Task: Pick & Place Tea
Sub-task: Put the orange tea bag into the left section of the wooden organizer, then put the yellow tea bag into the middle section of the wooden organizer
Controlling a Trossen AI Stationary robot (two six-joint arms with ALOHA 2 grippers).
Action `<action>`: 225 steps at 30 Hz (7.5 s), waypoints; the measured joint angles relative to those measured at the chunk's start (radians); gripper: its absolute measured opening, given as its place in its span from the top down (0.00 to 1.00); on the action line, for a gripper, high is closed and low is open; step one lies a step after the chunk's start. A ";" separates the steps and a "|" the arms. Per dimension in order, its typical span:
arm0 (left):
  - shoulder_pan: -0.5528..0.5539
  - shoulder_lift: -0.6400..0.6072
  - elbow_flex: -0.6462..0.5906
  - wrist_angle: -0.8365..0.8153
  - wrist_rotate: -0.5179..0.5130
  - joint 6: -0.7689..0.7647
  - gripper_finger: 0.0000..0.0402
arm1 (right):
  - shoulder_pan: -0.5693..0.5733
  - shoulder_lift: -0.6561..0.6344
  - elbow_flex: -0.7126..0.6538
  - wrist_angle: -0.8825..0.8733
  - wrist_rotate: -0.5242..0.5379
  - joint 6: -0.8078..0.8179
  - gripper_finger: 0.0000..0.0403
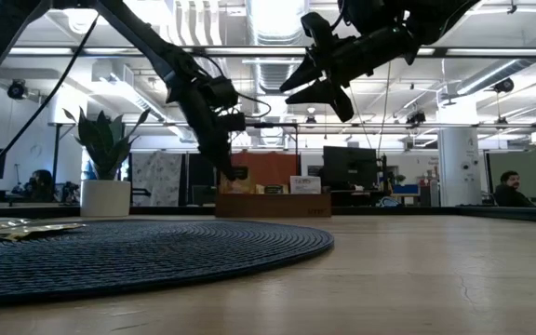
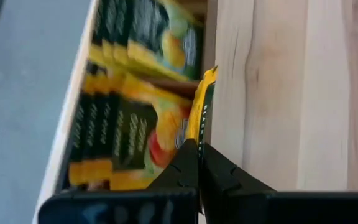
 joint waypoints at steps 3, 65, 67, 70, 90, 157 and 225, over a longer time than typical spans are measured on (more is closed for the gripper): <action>0.000 0.010 -0.001 -0.013 -0.025 -0.001 1.00 | -0.003 0.000 0.000 0.000 -0.001 -0.003 0.72; -1.016 -0.600 -0.454 -0.327 -0.432 -1.462 0.82 | 0.235 0.000 -0.002 -0.090 -0.140 -0.078 0.79; -1.084 -0.595 -0.457 -0.387 -0.431 -1.613 0.83 | 0.261 0.000 -0.003 -0.112 -0.139 -0.079 0.79; -1.171 -0.595 -0.457 -0.477 -0.409 -1.844 0.83 | 0.296 0.000 -0.004 -0.132 -0.138 -0.074 0.78; -1.339 -0.587 -0.650 -0.378 -0.059 -2.243 0.83 | 0.414 0.002 -0.006 -0.109 -0.027 0.119 0.79; -1.397 -0.330 -0.743 0.270 -0.357 -2.192 0.83 | 0.518 0.537 0.262 -0.366 -0.066 0.385 0.85; -0.644 -0.467 -0.944 0.620 -0.493 -1.700 0.83 | 0.235 0.447 0.262 -0.114 0.074 0.344 0.53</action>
